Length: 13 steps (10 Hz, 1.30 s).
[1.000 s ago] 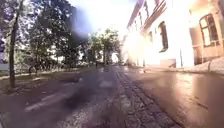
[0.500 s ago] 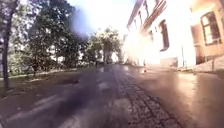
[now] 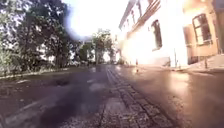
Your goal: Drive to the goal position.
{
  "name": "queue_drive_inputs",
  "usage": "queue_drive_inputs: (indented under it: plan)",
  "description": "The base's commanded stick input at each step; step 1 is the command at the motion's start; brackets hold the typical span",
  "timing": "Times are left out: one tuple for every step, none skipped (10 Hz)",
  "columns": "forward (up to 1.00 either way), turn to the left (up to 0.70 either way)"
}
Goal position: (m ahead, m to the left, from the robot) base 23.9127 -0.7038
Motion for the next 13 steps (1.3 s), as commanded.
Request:
queue_drive_inputs:
  plan:
    - [0.50,0.50]
    - [0.50,0.50]
    - [0.50,0.50]
    - [0.50,0.50]
    - [0.50,0.50]
    - [0.50,0.50]
    - [0.50,0.33]
    - [0.50,0.06]
    - [0.50,0.00]
    - [0.50,0.00]
    - [0.50,0.00]
    - [0.50,0.00]
    - [0.50,0.00]
